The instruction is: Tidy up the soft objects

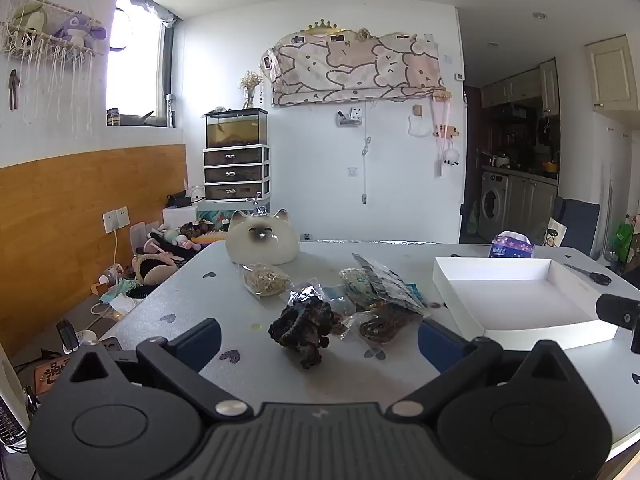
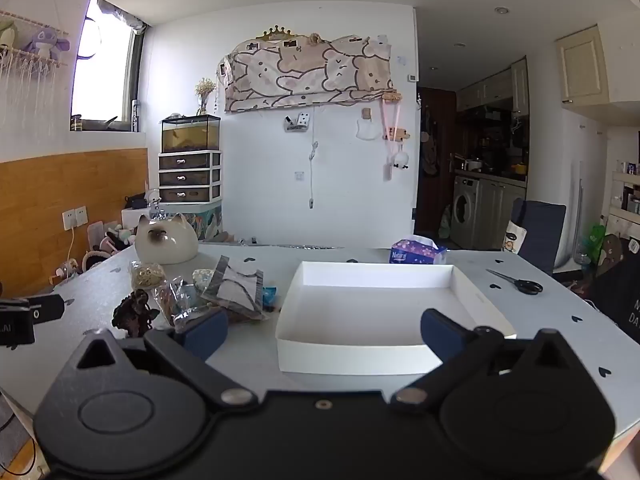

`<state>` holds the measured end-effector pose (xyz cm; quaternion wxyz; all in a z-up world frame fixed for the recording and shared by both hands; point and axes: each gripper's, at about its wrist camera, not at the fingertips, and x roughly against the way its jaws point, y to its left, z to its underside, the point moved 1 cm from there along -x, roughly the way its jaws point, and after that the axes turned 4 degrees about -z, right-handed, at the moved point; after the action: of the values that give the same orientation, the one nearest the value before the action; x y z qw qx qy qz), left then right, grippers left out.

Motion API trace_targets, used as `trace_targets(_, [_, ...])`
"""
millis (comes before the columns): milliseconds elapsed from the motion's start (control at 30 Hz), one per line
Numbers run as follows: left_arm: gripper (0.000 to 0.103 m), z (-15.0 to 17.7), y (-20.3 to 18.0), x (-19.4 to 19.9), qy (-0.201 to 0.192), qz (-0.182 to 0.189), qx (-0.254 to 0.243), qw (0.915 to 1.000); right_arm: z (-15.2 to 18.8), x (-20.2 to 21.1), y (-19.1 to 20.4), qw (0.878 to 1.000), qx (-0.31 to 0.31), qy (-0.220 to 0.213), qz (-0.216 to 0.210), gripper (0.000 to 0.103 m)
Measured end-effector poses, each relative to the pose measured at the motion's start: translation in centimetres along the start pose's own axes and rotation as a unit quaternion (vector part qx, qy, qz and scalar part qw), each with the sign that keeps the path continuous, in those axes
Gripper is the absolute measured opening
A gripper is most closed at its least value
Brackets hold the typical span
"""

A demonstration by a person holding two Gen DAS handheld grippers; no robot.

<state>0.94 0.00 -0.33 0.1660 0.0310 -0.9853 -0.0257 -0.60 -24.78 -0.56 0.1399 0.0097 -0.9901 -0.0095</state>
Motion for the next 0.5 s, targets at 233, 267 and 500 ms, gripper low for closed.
trace_targets(233, [0.103, -0.01, 0.01, -0.01, 0.003, 0.001, 0.002, 1.0, 0.01, -0.02, 0.0, 1.0, 0.001, 0.0, 0.0, 0.103])
trace_targets(267, [0.103, -0.01, 0.01, -0.02, 0.003, 0.001, 0.003, 1.0, 0.02, -0.03, 0.0, 1.0, 0.001, 0.001, 0.0, 0.103])
trace_targets(500, [0.103, -0.01, 0.01, -0.01, 0.003, 0.001, 0.002, 1.0, -0.01, -0.09, -0.02, 1.0, 0.001, 0.002, 0.001, 0.103])
